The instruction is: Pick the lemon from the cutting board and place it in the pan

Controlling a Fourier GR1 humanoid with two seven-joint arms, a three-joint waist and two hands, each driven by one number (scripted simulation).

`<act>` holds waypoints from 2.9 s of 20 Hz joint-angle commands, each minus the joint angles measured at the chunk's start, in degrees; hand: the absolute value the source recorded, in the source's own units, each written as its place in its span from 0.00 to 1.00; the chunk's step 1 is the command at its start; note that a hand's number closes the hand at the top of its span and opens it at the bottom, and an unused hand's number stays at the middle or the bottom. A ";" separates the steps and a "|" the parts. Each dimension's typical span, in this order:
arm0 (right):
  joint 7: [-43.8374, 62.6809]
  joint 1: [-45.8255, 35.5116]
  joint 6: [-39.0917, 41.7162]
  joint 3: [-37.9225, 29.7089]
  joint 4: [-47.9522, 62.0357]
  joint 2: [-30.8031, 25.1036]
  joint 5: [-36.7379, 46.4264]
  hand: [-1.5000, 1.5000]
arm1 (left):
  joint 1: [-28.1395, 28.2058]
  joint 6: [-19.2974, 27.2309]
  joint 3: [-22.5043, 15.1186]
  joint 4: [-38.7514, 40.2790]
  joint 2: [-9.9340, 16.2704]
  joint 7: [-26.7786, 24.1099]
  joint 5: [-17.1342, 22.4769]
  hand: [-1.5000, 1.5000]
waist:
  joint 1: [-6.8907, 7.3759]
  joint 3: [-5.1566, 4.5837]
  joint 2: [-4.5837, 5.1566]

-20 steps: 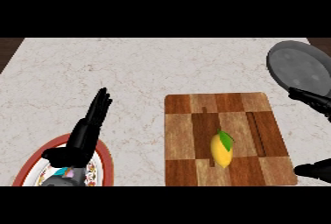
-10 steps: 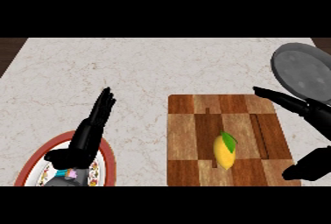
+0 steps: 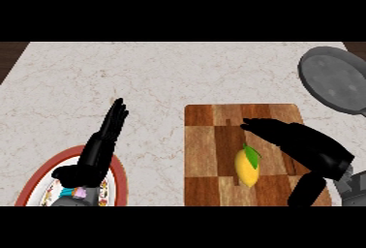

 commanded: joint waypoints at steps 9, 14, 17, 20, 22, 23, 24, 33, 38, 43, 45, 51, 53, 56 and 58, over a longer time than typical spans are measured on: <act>3.10 3.02 6.42 -0.31 2.03 11.73 13.32 0.00 | 0.59 -4.25 4.57 2.95 -1.01 -2.21 -0.46 0.50 | -0.55 0.01 -0.04; -1.33 4.63 6.58 -6.01 5.02 14.20 15.51 0.00 | -1.56 -1.45 3.07 2.92 -5.01 -0.55 -4.36 0.50 | -0.59 0.03 -0.04; -2.32 4.44 4.21 -3.91 8.26 19.16 19.45 0.00 | -1.28 -1.51 2.04 1.32 -5.51 1.50 -5.73 0.50 | -0.49 0.03 -0.03; -4.92 2.70 5.00 -6.68 12.74 20.97 21.87 0.00 | -0.99 -3.95 5.31 0.72 -4.09 1.59 -4.33 0.50 | -0.44 0.03 -0.04; -6.67 6.54 5.12 -6.01 10.38 19.91 23.63 0.00 | 1.53 -4.55 4.77 -4.06 -3.71 3.59 -4.22 0.50 | -0.47 0.04 -0.08; -5.23 3.49 4.57 -5.62 14.30 22.80 25.01 0.00 | -2.61 -4.16 5.59 3.45 -5.67 -0.11 -4.81 0.50 | -0.51 0.03 -0.01; -5.83 2.61 4.99 -5.24 16.16 23.41 25.92 0.00 | -0.45 -4.74 4.81 2.46 -5.18 0.13 -5.33 0.50 | -0.42 0.03 -0.02; -12.87 1.30 7.00 -2.25 18.05 19.93 32.47 1.00 | 0.21 -3.79 4.10 -2.60 -6.02 3.74 -6.67 0.50 | -0.45 0.04 -0.09; -18.12 1.07 -1.03 -2.86 25.83 22.38 37.17 1.00 | 0.97 -5.74 5.46 -0.99 -5.41 1.54 -6.04 0.50 | -0.37 0.04 -0.03; -16.35 2.55 -0.38 -5.67 18.23 23.29 38.12 1.00 | 2.44 -5.99 4.58 -1.60 -6.56 1.40 -6.70 0.50 | -0.63 0.02 -0.12; -20.49 1.85 -4.62 -8.82 20.66 21.26 38.36 1.00 | 4.30 -8.24 6.76 -4.17 -4.10 1.64 -4.50 0.50 | -0.43 0.04 -0.10; -0.73 -4.22 -8.69 -18.72 23.41 29.82 38.52 1.00 | 1.01 -5.52 6.06 -1.69 -6.23 2.00 -6.39 0.50 | -0.64 0.00 -0.04; 8.21 -3.74 -10.88 -20.51 21.85 32.44 40.65 1.00 | 0.15 -6.17 6.65 -1.31 -5.62 2.28 -5.94 0.50 | -1.40 -0.05 -0.21; 13.36 -8.59 -13.54 -23.31 17.99 30.98 43.85 1.00 | 0.13 -4.96 6.27 -1.94 -6.34 3.17 -6.71 0.50 | -1.11 -0.03 -0.37; 15.57 -10.13 -16.86 -22.73 16.26 32.55 46.50 1.00 | 1.97 -7.10 6.71 -1.35 -5.30 1.20 -5.47 0.50 | -0.56 -0.03 -0.22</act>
